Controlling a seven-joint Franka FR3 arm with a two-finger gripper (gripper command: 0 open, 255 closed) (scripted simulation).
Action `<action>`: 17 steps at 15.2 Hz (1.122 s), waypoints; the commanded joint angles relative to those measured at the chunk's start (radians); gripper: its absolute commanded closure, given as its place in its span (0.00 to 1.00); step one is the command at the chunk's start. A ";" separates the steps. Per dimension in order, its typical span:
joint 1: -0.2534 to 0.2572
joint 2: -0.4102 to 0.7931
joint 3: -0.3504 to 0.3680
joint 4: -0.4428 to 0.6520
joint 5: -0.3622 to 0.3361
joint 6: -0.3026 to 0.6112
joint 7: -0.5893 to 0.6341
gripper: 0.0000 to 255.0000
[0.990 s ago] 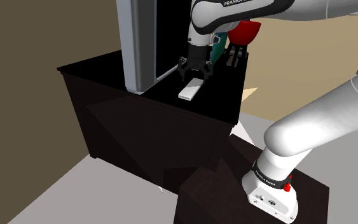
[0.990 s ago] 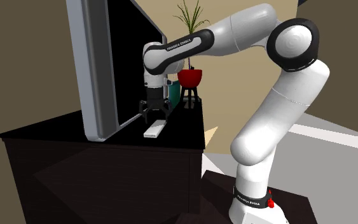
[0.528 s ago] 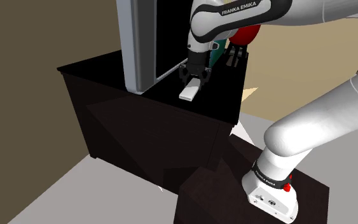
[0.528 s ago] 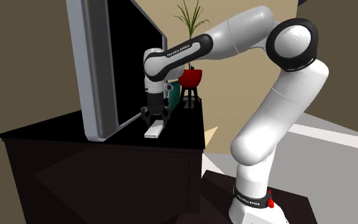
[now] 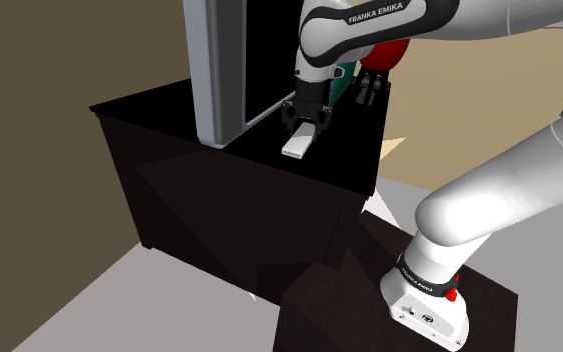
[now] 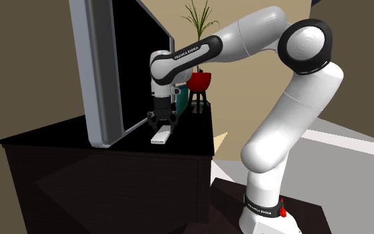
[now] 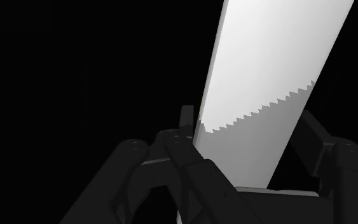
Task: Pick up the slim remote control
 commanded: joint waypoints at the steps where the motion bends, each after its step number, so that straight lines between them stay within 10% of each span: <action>1: 0.000 -0.001 -0.001 0.011 -0.001 -0.014 0.000 1.00; 17: -0.006 -0.010 -0.017 0.194 -0.010 -0.205 -0.001 1.00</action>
